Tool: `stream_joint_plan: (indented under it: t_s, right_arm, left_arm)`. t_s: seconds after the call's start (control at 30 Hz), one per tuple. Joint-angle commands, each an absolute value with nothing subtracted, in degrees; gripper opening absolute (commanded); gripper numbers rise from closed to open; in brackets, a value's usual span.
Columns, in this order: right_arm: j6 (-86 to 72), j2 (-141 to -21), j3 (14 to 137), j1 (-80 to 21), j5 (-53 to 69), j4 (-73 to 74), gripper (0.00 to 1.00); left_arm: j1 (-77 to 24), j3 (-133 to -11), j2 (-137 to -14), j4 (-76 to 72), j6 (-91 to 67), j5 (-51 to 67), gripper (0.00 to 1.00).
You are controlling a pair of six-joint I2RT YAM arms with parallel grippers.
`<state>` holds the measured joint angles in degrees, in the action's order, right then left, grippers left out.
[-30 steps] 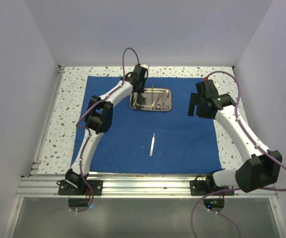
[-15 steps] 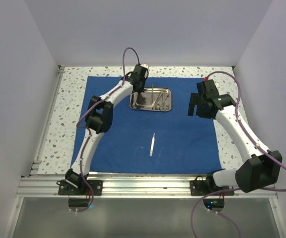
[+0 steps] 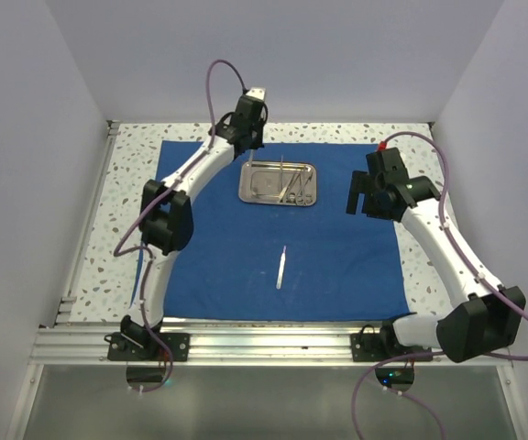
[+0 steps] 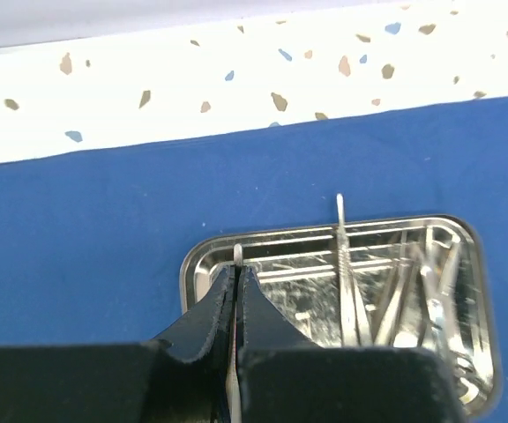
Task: Open and lay out the surgical kit
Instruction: Pick up the medical item from the container, then place the medical item in the surgical kit.
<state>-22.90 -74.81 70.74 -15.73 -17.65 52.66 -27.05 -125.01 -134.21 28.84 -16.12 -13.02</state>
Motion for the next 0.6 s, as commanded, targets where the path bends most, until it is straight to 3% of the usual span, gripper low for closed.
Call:
stream_joint_plan:
  t_s: [0.0,0.33,0.57]
  right_arm:
    - [-23.2,-72.1,71.0,-15.7,-16.9,51.3,0.98]
    - [-26.9,-65.7,72.2,-15.6,-16.3,56.7,0.98]
    - [-29.4,-61.0,64.6,-15.5,-13.4,56.5,0.98]
  left_arm:
    - [-26.8,-121.6,-124.9,30.1,-22.7,-14.6,0.0]
    - [-38.5,-85.5,-101.9,27.0,-39.6,-21.5,0.0]
    - [-47.3,-77.8,-100.0,29.5,-47.4,-20.3,0.0]
